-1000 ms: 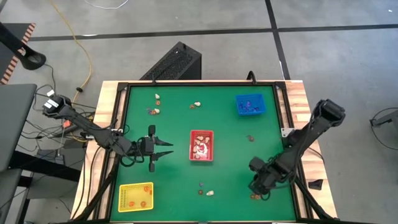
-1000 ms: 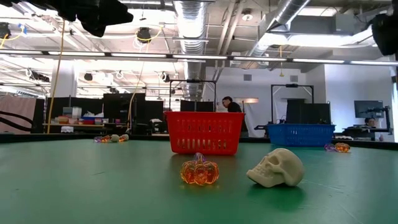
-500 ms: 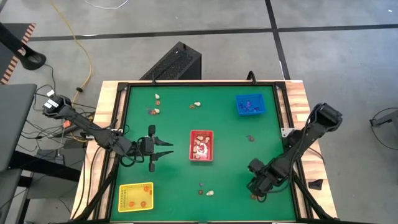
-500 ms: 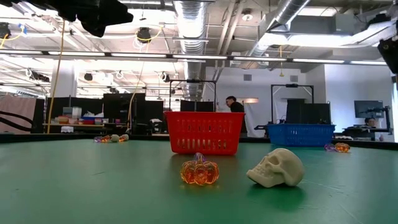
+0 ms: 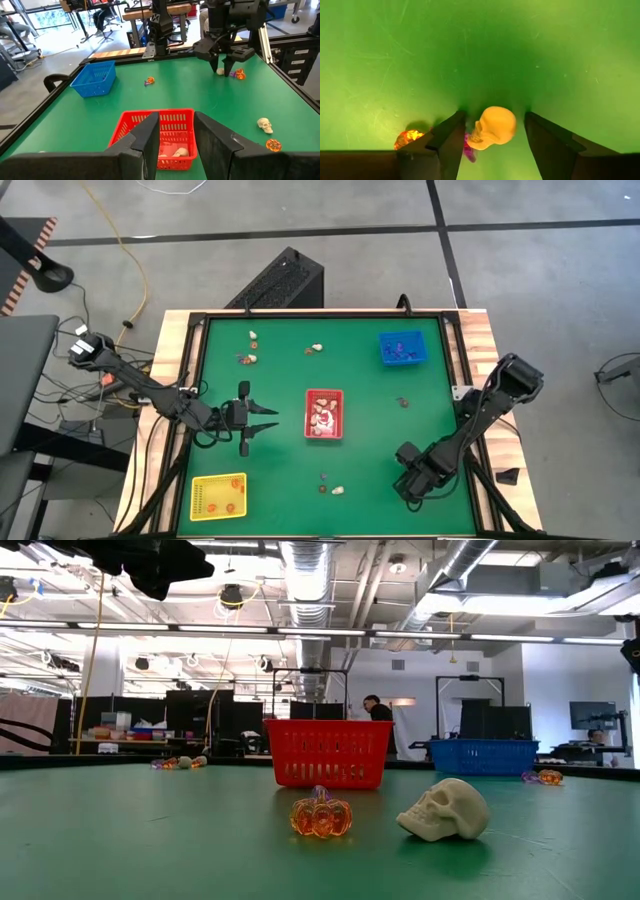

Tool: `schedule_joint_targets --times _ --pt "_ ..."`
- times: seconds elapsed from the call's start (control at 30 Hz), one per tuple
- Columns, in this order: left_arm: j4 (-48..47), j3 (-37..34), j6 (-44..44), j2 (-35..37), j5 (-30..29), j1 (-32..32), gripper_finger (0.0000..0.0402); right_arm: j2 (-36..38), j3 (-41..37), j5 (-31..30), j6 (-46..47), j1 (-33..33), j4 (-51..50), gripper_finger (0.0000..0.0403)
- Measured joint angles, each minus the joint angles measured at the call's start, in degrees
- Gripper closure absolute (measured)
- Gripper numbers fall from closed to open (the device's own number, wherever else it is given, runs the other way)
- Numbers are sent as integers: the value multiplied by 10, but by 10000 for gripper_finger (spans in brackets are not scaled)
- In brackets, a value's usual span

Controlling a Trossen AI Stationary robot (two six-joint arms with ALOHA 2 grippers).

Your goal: Sort Halloween decoration

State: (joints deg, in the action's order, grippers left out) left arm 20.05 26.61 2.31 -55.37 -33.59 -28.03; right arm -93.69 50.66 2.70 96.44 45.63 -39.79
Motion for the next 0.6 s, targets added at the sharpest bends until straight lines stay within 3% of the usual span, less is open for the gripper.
schedule_joint_targets --times 0.37,0.6 --pt "0 0 1 0 0 0 292 59 -4 -19 -35 -23 -5 288" --pt "0 0 11 0 0 0 292 121 -4 -123 -136 -74 4 326"
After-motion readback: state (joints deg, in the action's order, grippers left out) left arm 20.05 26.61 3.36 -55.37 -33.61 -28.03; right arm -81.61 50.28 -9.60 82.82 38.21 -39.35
